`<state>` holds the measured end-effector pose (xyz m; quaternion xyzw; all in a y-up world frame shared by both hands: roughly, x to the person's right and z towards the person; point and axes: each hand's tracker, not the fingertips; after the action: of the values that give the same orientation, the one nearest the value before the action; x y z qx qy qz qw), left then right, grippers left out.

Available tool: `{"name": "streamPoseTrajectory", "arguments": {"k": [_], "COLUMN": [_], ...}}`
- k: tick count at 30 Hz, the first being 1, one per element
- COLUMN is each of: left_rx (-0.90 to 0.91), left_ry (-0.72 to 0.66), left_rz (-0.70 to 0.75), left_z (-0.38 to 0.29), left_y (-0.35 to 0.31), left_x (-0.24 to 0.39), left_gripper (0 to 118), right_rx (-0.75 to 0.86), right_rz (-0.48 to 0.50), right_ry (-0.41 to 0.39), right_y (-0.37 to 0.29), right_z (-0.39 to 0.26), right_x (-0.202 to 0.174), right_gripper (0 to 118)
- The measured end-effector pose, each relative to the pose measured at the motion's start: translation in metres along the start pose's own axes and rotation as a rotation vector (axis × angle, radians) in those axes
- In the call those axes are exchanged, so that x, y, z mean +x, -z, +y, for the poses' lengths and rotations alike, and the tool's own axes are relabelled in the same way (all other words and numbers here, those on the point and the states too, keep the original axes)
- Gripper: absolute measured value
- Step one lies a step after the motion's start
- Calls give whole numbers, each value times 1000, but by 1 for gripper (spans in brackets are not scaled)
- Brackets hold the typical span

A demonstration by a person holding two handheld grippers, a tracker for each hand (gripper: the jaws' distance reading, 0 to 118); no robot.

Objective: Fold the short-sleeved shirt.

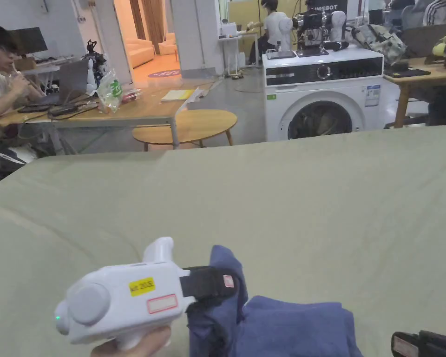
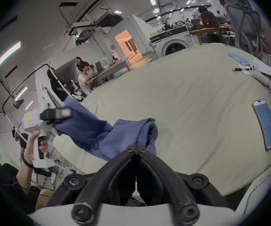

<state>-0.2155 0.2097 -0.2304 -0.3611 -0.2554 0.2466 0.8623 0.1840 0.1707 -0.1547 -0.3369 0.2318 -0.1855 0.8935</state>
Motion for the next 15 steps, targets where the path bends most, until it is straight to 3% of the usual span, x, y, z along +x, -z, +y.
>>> {"name": "streamPoseTrajectory", "arguments": {"k": [3, 4, 6, 7, 9, 10, 11, 13, 15], "left_rx": [-155, -140, -56, -35, -37, -53, -69, -92, -151], "left_ry": [4, -2, -84, -137, -176, -166, -157, -122, -105], "left_rz": [-36, -99, -291, -321, -269, -299, -306, -169, -115], "left_z": [-14, -20, -18, -13, -4, -1, 0, -6, -18], "left_y": [78, 92, 98, 101, 97, 90, 88, 92, 108], "left_x": [11, 14, 14, 14, 12, 9, 8, 7, 1], "left_gripper": [4, 17, 54, 70, 70, 63, 47, 11, 10], "right_rx": [8, 12, 18, 15, 11, 15, 21, 36, 36], "right_rz": [-19, -36, -74, -86, -104, -110, -106, -83, -81], "right_ry": [-24, -44, -69, -74, -64, -47, -26, 37, 76], "right_y": [-12, -17, -26, -29, -33, -35, -36, -37, -33], "right_z": [-3, -4, -7, -7, -8, -9, -9, -10, -11], "right_x": [3, 5, 10, 14, 25, 30, 34, 41, 45], "right_gripper": [0, 0, 0, 0, 0, 0, 0, 0, 0]}}
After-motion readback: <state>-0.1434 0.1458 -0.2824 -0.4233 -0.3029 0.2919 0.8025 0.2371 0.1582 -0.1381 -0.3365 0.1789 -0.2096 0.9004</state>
